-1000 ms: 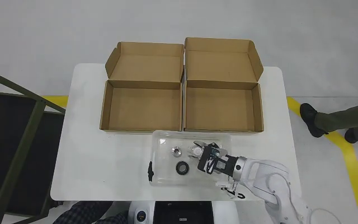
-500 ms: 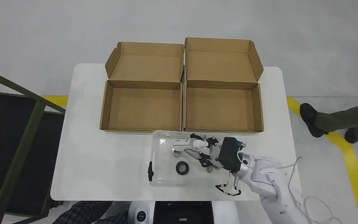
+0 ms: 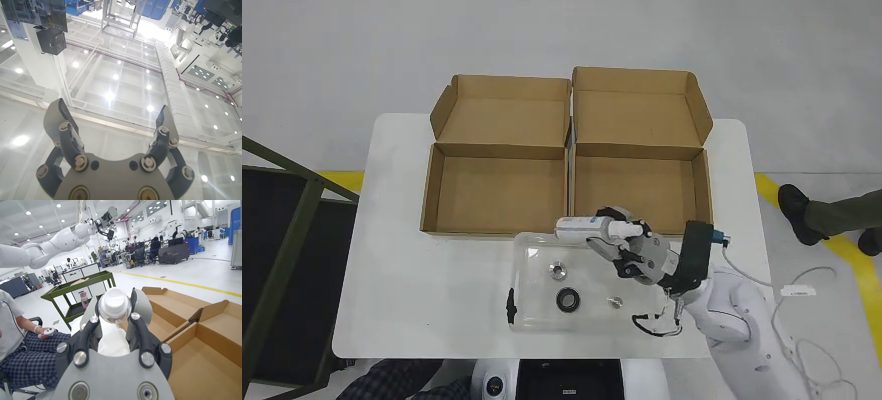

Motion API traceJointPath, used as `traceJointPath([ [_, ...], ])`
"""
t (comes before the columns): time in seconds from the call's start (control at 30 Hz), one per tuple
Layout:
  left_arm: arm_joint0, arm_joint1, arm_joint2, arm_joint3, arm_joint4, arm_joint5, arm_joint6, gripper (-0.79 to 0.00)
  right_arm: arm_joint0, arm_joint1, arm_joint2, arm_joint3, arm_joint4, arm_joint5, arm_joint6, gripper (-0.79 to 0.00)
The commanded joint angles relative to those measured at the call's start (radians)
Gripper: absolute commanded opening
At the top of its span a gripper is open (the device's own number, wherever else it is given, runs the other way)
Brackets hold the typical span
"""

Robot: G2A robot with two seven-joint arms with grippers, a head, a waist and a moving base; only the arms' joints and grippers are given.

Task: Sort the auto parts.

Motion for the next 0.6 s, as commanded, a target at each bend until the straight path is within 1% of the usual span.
traceJointPath([
  [0.0, 0.000, 0.000, 0.000, 0.000, 0.000, 0.000, 0.000, 0.000, -0.004, 0.001, 0.011, -0.015, 0.008, 0.005, 0.001, -0.785],
  [0.4, 0.000, 0.000, 0.000, 0.000, 0.000, 0.000, 0.000, 0.000, -0.013, 0.003, 0.086, -0.047, 0.094, 0.030, -0.057, -0.785],
  [0.57, 0.000, 0.000, 0.000, 0.000, 0.000, 0.000, 0.000, 0.000, -0.013, 0.004, 0.109, -0.052, 0.101, 0.028, -0.056, -0.785],
])
